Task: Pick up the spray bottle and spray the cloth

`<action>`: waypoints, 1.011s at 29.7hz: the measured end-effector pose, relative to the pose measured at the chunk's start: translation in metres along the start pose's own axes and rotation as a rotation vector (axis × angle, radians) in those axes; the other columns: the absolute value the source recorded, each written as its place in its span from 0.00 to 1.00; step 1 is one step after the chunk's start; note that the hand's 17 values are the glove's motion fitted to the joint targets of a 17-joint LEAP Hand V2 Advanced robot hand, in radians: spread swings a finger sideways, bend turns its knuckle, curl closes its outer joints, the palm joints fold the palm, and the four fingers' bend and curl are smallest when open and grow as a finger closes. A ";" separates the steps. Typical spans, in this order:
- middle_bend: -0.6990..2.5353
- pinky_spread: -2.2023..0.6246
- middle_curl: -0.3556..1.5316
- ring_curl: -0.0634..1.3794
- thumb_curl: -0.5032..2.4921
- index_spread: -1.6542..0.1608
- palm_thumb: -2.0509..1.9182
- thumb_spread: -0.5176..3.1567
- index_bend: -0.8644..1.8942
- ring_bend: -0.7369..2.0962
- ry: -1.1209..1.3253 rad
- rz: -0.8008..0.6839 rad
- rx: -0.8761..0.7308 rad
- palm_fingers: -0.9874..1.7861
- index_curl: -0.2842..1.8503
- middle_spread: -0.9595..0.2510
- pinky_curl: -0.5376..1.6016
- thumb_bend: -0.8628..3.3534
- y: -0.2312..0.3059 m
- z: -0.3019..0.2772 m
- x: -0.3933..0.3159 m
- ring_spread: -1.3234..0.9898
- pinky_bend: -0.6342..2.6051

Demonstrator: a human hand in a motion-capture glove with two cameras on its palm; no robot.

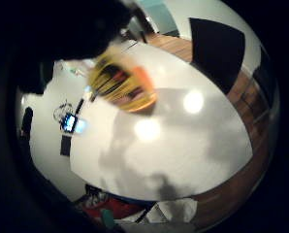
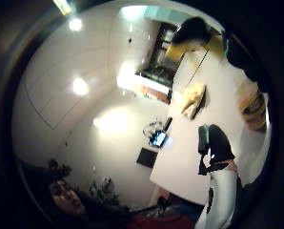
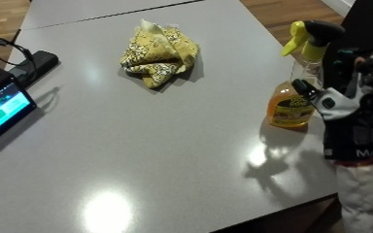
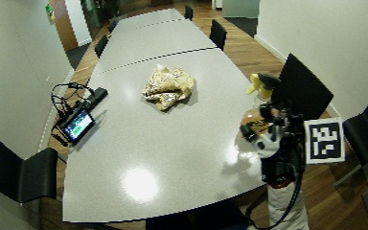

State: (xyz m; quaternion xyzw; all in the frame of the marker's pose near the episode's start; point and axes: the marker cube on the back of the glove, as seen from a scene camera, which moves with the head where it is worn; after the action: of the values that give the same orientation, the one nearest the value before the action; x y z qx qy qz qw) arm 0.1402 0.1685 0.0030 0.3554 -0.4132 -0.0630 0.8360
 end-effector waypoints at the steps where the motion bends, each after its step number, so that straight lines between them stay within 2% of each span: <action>1: 0.33 0.71 0.40 0.33 0.31 0.77 0.74 0.41 0.36 0.45 -0.058 0.082 0.047 0.61 0.33 0.75 0.45 0.26 -0.004 -0.005 0.016 0.52 0.38; 4: 0.35 0.72 0.41 0.33 0.31 0.77 0.74 0.40 0.37 0.43 -0.132 0.198 0.085 0.54 0.33 0.76 0.44 0.25 -0.025 -0.008 0.044 0.53 0.34; 6: 0.38 0.77 0.43 0.33 0.31 0.77 0.74 0.40 0.40 0.41 -0.162 0.209 0.045 0.47 0.34 0.76 0.41 0.25 -0.042 -0.001 0.054 0.54 0.24; 8: 0.39 0.78 0.43 0.32 0.31 0.77 0.74 0.39 0.41 0.40 -0.194 0.192 -0.006 0.46 0.35 0.77 0.39 0.24 -0.054 0.010 0.067 0.54 0.22; 10: 0.39 0.78 0.43 0.30 0.31 0.77 0.75 0.39 0.43 0.40 -0.232 0.163 -0.036 0.53 0.34 0.77 0.36 0.24 -0.061 0.019 0.085 0.54 0.21; 12: 0.39 0.78 0.42 0.28 0.32 0.77 0.77 0.38 0.45 0.42 -0.279 0.142 -0.039 0.66 0.33 0.75 0.34 0.25 -0.061 0.022 0.101 0.53 0.22; 14: 0.38 0.75 0.41 0.27 0.33 0.77 0.77 0.36 0.40 0.43 -0.312 0.129 -0.018 0.77 0.31 0.74 0.37 0.24 -0.055 0.021 0.110 0.52 0.30; 15: 0.37 0.73 0.42 0.29 0.33 0.77 0.77 0.34 0.39 0.45 -0.312 0.123 0.003 0.79 0.31 0.73 0.38 0.24 -0.052 0.019 0.113 0.52 0.32; 22: 0.37 0.70 0.44 0.34 0.35 0.77 0.78 0.29 0.40 0.45 -0.267 0.104 0.148 0.80 0.35 0.72 0.43 0.23 -0.044 0.006 0.103 0.51 0.36; 30: 0.38 0.69 0.45 0.36 0.37 0.77 0.80 0.26 0.39 0.45 -0.221 0.088 0.228 0.81 0.37 0.71 0.45 0.22 -0.050 -0.012 0.116 0.50 0.36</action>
State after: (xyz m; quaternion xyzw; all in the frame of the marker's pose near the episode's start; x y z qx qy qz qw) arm 0.2341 0.0917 0.0405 0.4205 -0.5223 -0.0175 0.7417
